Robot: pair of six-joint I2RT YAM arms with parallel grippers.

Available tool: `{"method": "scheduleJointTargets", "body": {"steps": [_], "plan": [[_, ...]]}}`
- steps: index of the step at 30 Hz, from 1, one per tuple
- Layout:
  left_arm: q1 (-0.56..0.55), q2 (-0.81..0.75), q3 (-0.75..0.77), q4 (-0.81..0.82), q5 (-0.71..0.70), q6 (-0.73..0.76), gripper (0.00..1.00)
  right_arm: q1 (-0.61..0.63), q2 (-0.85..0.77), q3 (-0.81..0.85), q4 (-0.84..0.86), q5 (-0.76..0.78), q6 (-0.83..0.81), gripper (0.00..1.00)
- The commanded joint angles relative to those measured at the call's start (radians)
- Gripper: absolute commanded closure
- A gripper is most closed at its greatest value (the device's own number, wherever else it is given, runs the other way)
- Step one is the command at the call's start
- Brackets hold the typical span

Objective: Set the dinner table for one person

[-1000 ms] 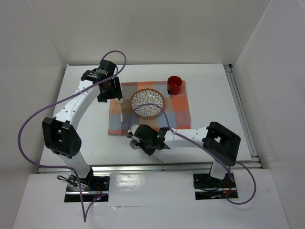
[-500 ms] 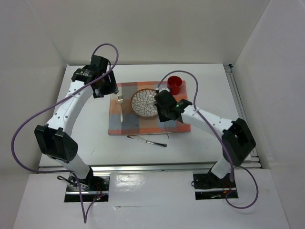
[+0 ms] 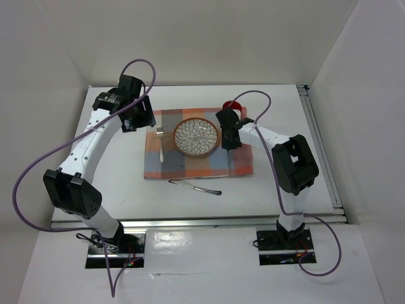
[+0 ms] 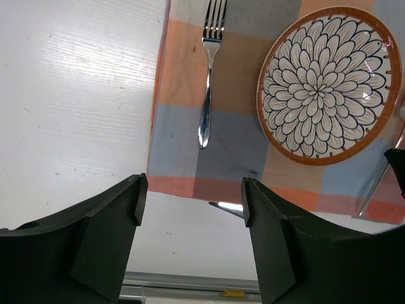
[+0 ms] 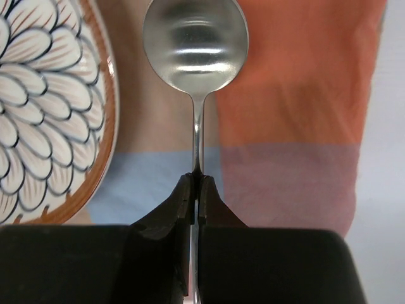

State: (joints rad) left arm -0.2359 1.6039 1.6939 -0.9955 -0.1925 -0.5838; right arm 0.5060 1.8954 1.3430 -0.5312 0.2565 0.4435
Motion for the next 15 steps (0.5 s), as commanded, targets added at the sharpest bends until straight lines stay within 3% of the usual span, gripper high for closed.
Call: {"method": "scheduleJointTargets", "body": {"steps": [1, 6, 9, 11, 15], "plan": [[0.006, -0.05, -0.014, -0.003, -0.007, -0.016, 0.22, -0.027, 0.019, 0.051, 0.091, 0.027, -0.035, 1.0], [0.006, -0.05, -0.023, -0.003, 0.002, -0.016, 0.22, -0.037, 0.044, 0.061, 0.091, 0.027, -0.071, 0.95], [0.006, -0.059, -0.023, -0.003, 0.002, -0.016, 0.22, -0.037, 0.015, 0.015, 0.102, 0.004, -0.081, 0.7], [0.006, -0.059, -0.023, -0.003, 0.002, -0.016, 0.22, -0.037, -0.015, 0.004, 0.111, -0.007, -0.081, 0.42], [0.006, -0.059, -0.014, -0.003, 0.002, -0.016, 0.22, -0.037, -0.082, -0.022, 0.09, -0.007, -0.069, 0.41]]}}
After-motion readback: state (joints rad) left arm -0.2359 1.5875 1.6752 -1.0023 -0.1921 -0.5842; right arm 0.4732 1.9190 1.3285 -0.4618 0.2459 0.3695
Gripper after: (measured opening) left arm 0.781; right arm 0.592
